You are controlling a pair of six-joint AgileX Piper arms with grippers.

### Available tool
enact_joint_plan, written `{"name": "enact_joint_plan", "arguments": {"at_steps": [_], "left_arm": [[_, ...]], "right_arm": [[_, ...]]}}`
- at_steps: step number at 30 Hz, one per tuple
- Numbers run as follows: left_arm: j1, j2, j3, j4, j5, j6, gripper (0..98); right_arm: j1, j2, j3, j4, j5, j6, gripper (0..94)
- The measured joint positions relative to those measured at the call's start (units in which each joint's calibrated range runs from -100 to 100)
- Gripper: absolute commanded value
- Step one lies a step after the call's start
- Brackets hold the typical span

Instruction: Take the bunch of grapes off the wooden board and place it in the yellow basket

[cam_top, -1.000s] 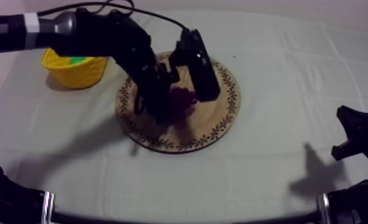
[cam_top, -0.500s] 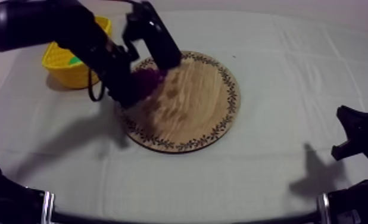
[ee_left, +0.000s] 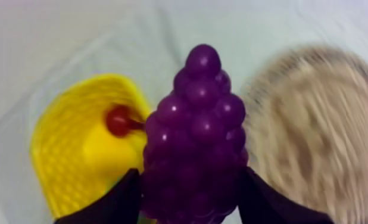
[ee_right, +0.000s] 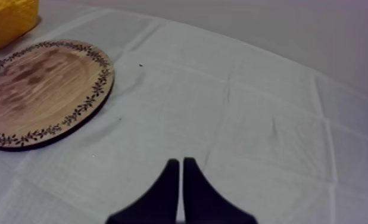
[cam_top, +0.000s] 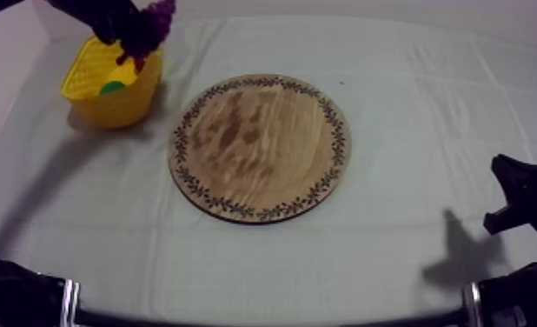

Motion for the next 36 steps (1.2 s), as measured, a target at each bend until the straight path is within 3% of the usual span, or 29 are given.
{"name": "enact_joint_plan", "arguments": {"at_steps": [10, 20, 23, 29, 33, 36], "left_arm": [[-8.3, 8.6, -6.7, -1.78, -7.2, 3.2, 41.3], [-9.4, 17.2, -7.3, -2.32, -8.3, 5.8, 45.4], [-9.5, 17.5, -7.3, -2.65, -8.4, 5.9, 52.6], [-9.7, 16.8, -6.9, -3.24, -8.4, 6.2, 85.9], [-9.8, 15.7, -6.4, -3.42, -8.4, 7.0, 93.4], [-10.0, 14.4, -5.5, -3.49, -9.2, 7.4, 92.7]], "right_arm": [[0.0, 0.0, 0.0, 0.0, 0.0, 0.0, 0.4], [0.0, 0.0, 0.0, 0.0, 0.0, 0.0, 0.4], [0.0, 0.0, 0.0, 0.0, 0.0, 0.0, 0.4], [0.0, 0.0, 0.0, 0.0, 0.0, 0.0, 0.4], [0.0, 0.0, 0.0, 0.0, 0.0, 0.0, 0.4], [0.0, 0.0, 0.0, 0.0, 0.0, 0.0, 0.4]]}}
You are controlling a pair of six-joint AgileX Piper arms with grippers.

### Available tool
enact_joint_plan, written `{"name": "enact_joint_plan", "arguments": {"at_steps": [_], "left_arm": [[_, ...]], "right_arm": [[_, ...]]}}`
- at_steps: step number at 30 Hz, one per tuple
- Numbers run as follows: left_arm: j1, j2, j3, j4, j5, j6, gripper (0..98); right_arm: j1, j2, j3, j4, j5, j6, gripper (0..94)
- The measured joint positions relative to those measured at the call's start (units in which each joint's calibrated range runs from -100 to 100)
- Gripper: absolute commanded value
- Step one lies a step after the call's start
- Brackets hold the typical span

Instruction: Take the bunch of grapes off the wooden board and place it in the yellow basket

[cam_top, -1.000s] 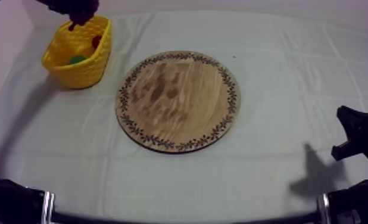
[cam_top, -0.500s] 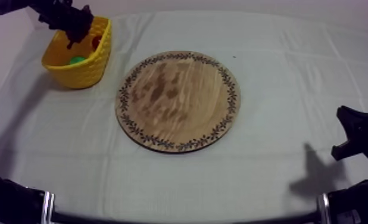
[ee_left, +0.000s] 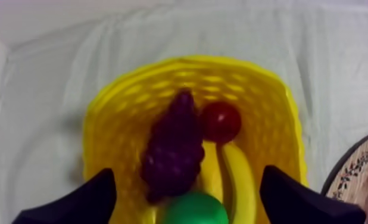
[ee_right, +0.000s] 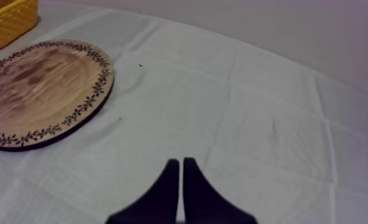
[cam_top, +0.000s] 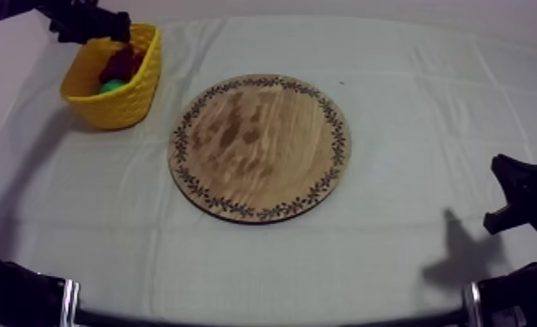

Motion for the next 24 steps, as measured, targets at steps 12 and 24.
{"name": "enact_joint_plan", "arguments": {"at_steps": [12, 24], "left_arm": [[-2.4, -11.7, 3.9, 0.00, -9.0, 0.3, 27.6], [-5.3, -33.1, 14.2, 3.34, -13.3, -4.1, 0.4]], "right_arm": [[0.0, 0.0, 0.0, 0.0, 0.0, 0.0, 0.4], [0.0, 0.0, 0.0, 0.0, 0.0, 0.0, 0.4]]}}
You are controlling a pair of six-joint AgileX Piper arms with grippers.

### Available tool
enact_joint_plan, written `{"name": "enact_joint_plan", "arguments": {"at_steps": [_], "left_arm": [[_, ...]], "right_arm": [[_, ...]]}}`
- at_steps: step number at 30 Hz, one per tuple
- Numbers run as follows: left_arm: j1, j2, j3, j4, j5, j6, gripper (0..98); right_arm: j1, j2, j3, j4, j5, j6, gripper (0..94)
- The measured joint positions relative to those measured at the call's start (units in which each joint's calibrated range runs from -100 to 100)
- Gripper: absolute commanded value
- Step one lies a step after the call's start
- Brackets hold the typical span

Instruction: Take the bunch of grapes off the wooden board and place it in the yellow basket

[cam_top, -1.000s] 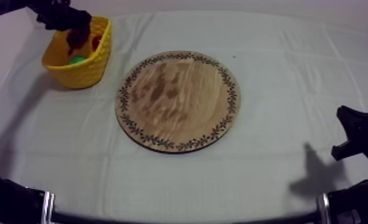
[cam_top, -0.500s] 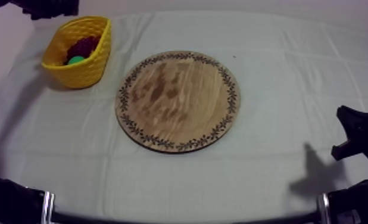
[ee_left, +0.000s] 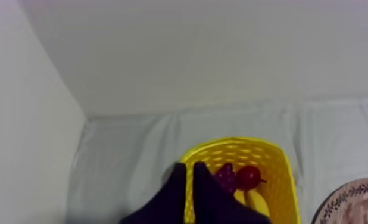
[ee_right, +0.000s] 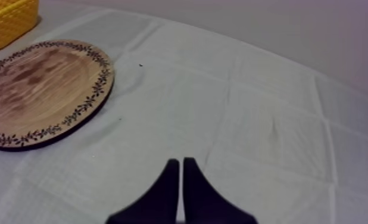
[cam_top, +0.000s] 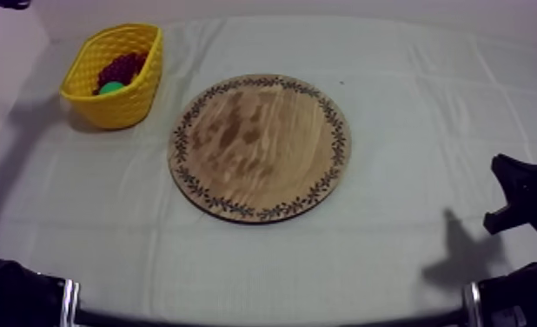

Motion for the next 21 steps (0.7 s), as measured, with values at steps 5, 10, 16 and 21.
{"name": "enact_joint_plan", "arguments": {"at_steps": [5, 10, 16, 21], "left_arm": [[-1.5, -11.4, 8.0, 0.30, -2.2, 2.6, 0.1], [-1.8, -23.3, 19.2, 0.20, -4.3, 3.1, 0.0], [-1.2, -39.4, 35.5, 0.13, -6.0, 2.0, 0.0], [-1.7, -52.2, 49.1, 0.29, -10.0, 2.2, 0.0]], "right_arm": [[0.0, 0.0, 0.0, 0.0, 0.0, 0.0, 0.4], [0.0, 0.0, 0.0, 0.0, 0.0, 0.0, 0.4], [0.0, 0.0, 0.0, 0.0, 0.0, 0.0, 0.4], [0.0, 0.0, 0.0, 0.0, 0.0, 0.0, 0.4]]}}
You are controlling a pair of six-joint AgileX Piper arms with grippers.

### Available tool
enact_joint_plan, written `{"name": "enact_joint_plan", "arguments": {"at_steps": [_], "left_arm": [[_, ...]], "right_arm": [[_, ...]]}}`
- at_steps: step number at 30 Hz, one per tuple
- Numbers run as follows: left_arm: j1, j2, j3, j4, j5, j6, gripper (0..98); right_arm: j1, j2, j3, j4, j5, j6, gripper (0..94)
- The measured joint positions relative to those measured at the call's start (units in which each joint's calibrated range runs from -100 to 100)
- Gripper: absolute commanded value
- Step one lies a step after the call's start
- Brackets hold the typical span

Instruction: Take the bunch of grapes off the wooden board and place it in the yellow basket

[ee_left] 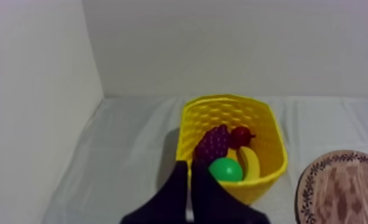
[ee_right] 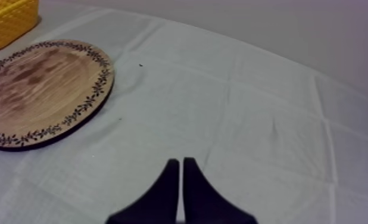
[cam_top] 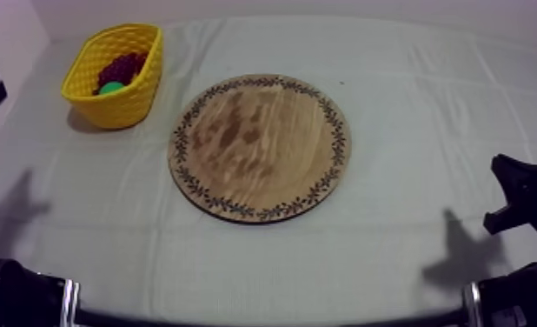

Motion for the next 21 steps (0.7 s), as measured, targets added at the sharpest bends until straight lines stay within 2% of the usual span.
{"name": "enact_joint_plan", "arguments": {"at_steps": [12, 17, 21], "left_arm": [[-0.4, -23.1, 24.0, -0.05, -3.3, 1.0, 0.0], [-0.7, -28.3, 27.4, 1.55, -1.1, 0.5, 0.0], [-0.3, -31.8, 27.6, 3.58, 1.9, -0.5, 0.0]], "right_arm": [[0.0, 0.0, 0.0, 0.0, 0.0, 0.0, 0.4], [0.0, 0.0, 0.0, 0.0, 0.0, 0.0, 0.4], [0.0, 0.0, 0.0, 0.0, 0.0, 0.0, 0.4]]}}
